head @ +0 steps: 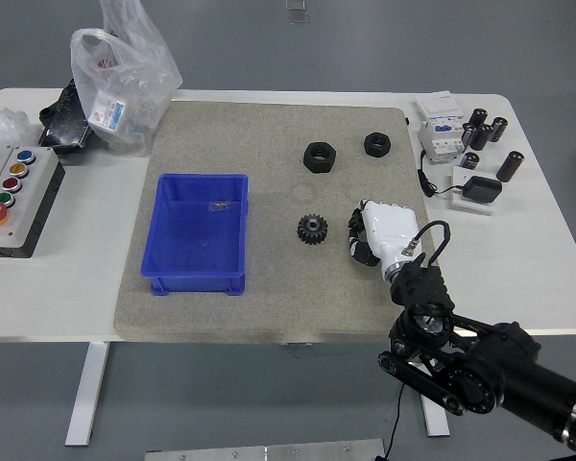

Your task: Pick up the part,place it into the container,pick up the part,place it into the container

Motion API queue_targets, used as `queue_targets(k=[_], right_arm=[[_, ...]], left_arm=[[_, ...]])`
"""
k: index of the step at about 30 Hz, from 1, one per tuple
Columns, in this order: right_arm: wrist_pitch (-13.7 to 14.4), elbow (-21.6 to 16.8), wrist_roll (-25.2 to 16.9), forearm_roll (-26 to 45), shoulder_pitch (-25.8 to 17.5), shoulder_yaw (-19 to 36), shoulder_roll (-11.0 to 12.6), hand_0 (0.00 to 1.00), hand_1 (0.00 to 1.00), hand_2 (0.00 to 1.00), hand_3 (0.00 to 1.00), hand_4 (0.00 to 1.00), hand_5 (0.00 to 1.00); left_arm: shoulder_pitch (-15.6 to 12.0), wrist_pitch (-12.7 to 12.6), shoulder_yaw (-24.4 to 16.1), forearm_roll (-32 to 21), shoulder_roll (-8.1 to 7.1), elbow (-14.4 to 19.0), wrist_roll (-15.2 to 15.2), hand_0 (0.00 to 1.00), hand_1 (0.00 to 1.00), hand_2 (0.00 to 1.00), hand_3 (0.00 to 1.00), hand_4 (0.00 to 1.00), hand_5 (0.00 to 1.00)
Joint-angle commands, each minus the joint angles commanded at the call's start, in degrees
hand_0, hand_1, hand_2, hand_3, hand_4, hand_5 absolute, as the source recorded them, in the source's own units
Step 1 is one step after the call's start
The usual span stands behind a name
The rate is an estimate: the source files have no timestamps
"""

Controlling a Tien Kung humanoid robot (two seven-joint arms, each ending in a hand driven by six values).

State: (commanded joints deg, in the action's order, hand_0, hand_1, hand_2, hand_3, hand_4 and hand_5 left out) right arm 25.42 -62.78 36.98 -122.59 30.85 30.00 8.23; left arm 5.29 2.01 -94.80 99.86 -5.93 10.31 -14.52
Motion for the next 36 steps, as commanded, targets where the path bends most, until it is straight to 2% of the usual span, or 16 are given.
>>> queue_targets(k=[5, 10, 16, 18, 19, 22, 24, 25, 30, 31, 36], right_arm=[[1.46, -3.05, 0.00, 0.13, 3.93, -3.44, -0.39, 0.220, 0.371, 0.241, 0.363, 0.108, 0.058], [4.09, -6.94, 0.00, 3.82, 9.43, -8.78, -2.79, 0.220, 0.372, 0.241, 0.358, 0.108, 0.062], [9.28, -9.04, -6.92, 13.20, 16.20, -16.03, -7.10, 0.226, 0.371, 0.241, 0.353, 0.113, 0.063], [10.26, -9.08, -9.27, 16.07, 17.38, -17.80, -8.14, 0.226, 0.371, 0.241, 0.353, 0.113, 0.063], [10.61, -9.03, -10.36, 17.42, 17.78, -18.55, -8.23, 0.256, 0.384, 0.243, 0.360, 0.120, 0.067], [11.04, -8.38, -13.05, 21.39, 18.72, -21.10, -8.23, 0.256, 0.384, 0.243, 0.360, 0.120, 0.067], [10.85, -7.60, -13.47, 23.13, 19.12, -22.46, -8.23, 0.256, 0.384, 0.243, 0.360, 0.120, 0.067], [10.67, -7.15, -13.39, 23.27, 19.23, -22.93, -8.23, 0.262, 0.396, 0.249, 0.396, 0.121, 0.046], [9.42, -4.21, -12.22, 21.75, 18.98, -24.00, -8.23, 0.262, 0.396, 0.249, 0.396, 0.121, 0.046], [9.33, -3.73, -12.19, 21.92, 18.87, -24.22, -8.23, 0.262, 0.407, 0.275, 0.434, 0.141, 0.039], [10.39, -2.93, -13.20, 25.17, 18.82, -25.45, -8.23, 0.262, 0.407, 0.275, 0.434, 0.141, 0.039]], left_arm=[[0.10, 0.03, 0.30, -0.23, -0.09, 0.00, -0.02, 0.613, 0.560, 0.560, 0.618, 0.580, 0.411], [0.15, 0.12, 0.56, -0.25, -0.27, 0.00, -0.16, 0.613, 0.560, 0.562, 0.620, 0.586, 0.424], [0.35, 0.23, 1.19, -0.42, -0.50, 0.00, -0.38, 0.613, 0.560, 0.564, 0.622, 0.589, 0.446], [0.40, 0.23, 1.36, -0.53, -0.56, 0.00, -0.43, 0.613, 0.560, 0.564, 0.622, 0.589, 0.446], [0.41, 0.22, 1.42, -0.57, -0.58, 0.00, -0.45, 0.613, 0.561, 0.565, 0.625, 0.597, 0.460], [0.36, 0.20, 1.49, -0.59, -0.62, 0.00, -0.53, 0.613, 0.561, 0.565, 0.625, 0.597, 0.460], [0.37, 0.21, 1.43, -0.44, -0.68, 0.00, -0.55, 0.613, 0.561, 0.565, 0.625, 0.597, 0.460], [0.41, 0.21, 1.45, -0.43, -0.72, 0.00, -0.53, 0.613, 0.561, 0.565, 0.626, 0.599, 0.466], [0.64, 0.24, 1.71, -0.47, -0.88, 0.00, -0.30, 0.613, 0.561, 0.565, 0.626, 0.599, 0.466], [0.67, 0.26, 1.74, -0.46, -0.90, 0.00, -0.28, 0.613, 0.560, 0.567, 0.627, 0.600, 0.474], [0.76, 0.31, 1.58, -0.11, -0.89, 0.00, -0.32, 0.613, 0.560, 0.567, 0.627, 0.600, 0.474]])
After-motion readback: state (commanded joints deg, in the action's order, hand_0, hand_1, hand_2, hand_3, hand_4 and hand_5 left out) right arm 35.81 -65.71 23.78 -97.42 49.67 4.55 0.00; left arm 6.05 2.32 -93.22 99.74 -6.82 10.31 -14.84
